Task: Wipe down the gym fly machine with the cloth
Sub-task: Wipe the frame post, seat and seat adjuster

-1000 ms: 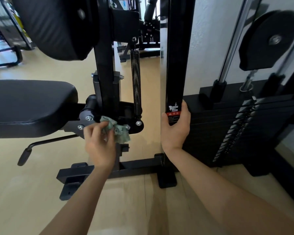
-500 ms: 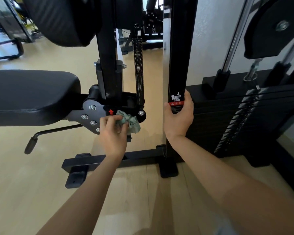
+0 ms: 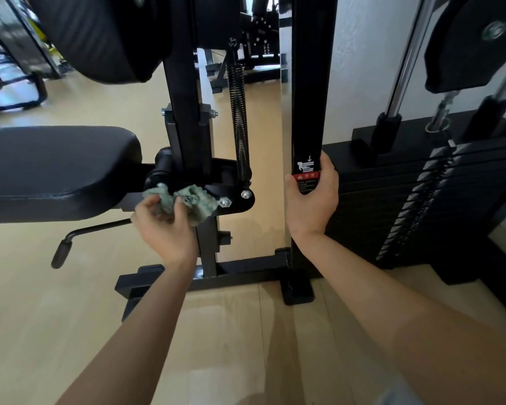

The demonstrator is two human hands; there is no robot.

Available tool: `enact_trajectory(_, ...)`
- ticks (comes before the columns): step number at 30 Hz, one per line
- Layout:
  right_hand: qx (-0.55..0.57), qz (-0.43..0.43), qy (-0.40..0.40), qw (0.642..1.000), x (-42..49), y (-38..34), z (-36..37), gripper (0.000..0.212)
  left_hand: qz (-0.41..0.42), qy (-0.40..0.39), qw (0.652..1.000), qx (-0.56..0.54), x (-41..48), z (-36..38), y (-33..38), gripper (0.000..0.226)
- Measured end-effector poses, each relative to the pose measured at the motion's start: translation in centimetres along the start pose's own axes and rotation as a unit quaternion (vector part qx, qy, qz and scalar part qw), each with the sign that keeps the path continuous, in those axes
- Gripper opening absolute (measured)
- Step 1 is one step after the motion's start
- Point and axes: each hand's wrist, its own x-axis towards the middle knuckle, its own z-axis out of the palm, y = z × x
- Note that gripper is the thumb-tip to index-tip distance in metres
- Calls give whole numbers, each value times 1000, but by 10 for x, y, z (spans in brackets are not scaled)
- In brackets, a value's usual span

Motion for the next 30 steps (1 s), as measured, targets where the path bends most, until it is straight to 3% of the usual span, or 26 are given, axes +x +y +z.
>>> enact_trajectory(5,7,1,-5,1000,0,-1,-2,65,70,-154,984,63,-30,13,-5,26)
enact_trajectory(7,10,2,-6,1000,0,-2,-3,65,62,-174,980,74,-35,16,-8,27)
enact_trajectory(15,13,-12,-13,1000,3,-1,-5,65,-87,38,995,-3,5,-10,-21,21)
enact_trajectory(18,-6,-18,-14,1000,4,1,-4,67,-81,61,995,-14,14,-16,-16,20)
enact_trajectory(25,-9,-16,-6,1000,2,-3,-4,67,35,105,993,-42,29,-22,16,16)
enact_trajectory(28,-13,-15,-7,1000,3,-3,-4,66,29,73,997,7,25,-22,1,17)
enact_trajectory(30,-15,-11,-10,1000,3,-2,-4,66,-23,59,997,33,15,-17,-12,15)
